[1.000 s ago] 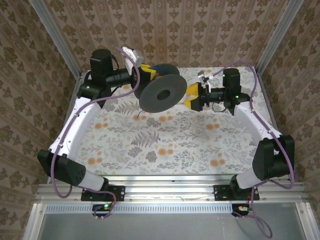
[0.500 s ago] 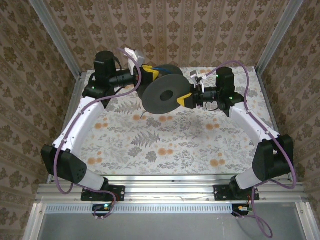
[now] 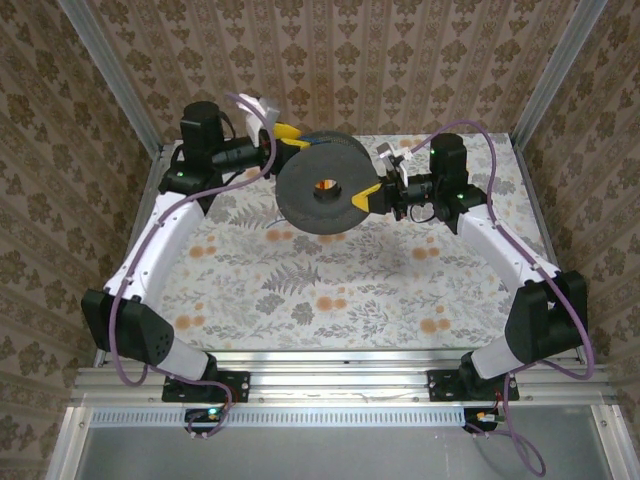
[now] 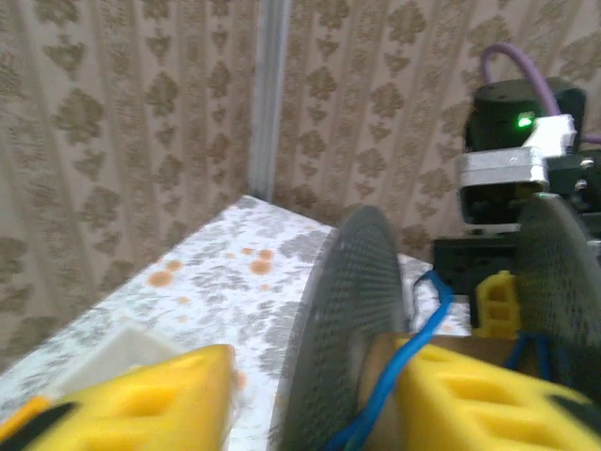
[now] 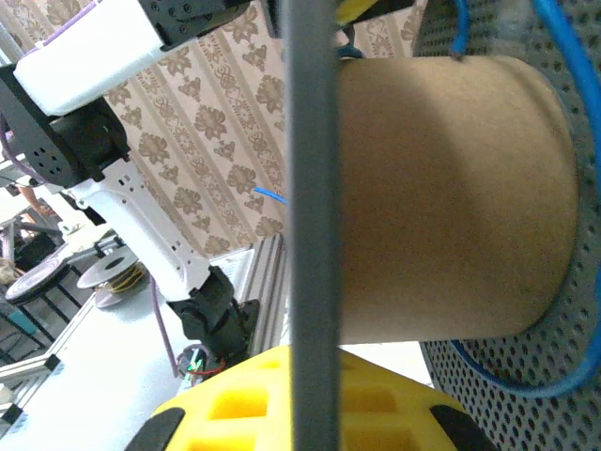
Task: Wrap the cables
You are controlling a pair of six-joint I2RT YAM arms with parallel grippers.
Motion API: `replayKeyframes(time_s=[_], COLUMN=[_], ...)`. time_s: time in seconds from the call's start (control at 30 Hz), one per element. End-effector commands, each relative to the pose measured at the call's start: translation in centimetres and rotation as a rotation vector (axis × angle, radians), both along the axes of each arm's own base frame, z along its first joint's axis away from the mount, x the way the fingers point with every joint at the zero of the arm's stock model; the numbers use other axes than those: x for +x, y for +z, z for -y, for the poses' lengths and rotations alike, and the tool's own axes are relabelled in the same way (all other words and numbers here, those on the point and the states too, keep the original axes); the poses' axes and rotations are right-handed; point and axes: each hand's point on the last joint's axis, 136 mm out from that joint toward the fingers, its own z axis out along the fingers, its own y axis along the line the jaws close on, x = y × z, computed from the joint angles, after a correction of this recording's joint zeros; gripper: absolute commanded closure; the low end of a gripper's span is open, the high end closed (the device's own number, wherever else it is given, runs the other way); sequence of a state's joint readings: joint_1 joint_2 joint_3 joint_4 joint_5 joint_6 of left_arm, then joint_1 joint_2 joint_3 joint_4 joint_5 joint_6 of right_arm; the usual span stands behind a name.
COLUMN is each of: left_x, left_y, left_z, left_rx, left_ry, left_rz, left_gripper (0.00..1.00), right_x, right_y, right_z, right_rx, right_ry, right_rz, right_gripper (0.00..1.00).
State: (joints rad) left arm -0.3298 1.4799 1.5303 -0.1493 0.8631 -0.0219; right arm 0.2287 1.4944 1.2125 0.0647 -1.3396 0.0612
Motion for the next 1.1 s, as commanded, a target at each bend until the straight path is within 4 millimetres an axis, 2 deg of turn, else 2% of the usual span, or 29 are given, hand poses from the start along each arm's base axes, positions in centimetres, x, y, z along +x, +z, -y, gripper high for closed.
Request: replayKeyframes(time_s=[0.0, 0.13, 0.27, 0.4, 0.5, 0.67, 0.8, 1.07], left_x=[-0.7, -0.2, 0.3, 0.4, 0.4, 0.2, 0.5, 0.9], left_y=[2.2, 3.3, 3.8, 2.6, 0.8, -1.7, -3.4, -5.0], left_z=[-3.0, -6.7, -9.7, -11.1, -11.7, -13.0, -14.2, -14.9], left_rx=[0.024, 0.06, 0.107, 0.123, 0.139, 0.182, 0.211, 0.232], left_ry=[0.109, 0.267, 0.438, 0.524, 0.562, 0.646, 0.72, 0.76], left_rz=[0.074, 0.112, 0.145, 0.129, 0.1, 0.073, 0.042, 0.012], left_gripper=[0.38, 0.16, 0.0, 0.0, 0.0, 0.0, 0.0, 0.0], right_x=[0.3, 0.2, 0.6, 0.6, 0.3, -1.4, -1.5, -0.6], right_y=[0.7, -1.0, -4.4, -8.3, -10.8, -15.7, -19.5, -22.9], right_z=[0.3, 0.3, 0.3, 0.1, 0.0, -0.7, -0.6, -0.3], right_rx=[-0.003, -0.024, -0.056, -0.058, -0.062, -0.117, -0.125, -0.166], right_ry=[-0.024, -0.035, -0.052, -0.081, -0.12, -0.16, -0.2, -0.279], right_rz=[-0.022, -0.097, -0.245, -0.407, -0.527, -0.723, -0.841, -0.898], right_gripper=[1.0, 1.0, 1.0, 1.0, 1.0, 1.0, 1.0, 0.98])
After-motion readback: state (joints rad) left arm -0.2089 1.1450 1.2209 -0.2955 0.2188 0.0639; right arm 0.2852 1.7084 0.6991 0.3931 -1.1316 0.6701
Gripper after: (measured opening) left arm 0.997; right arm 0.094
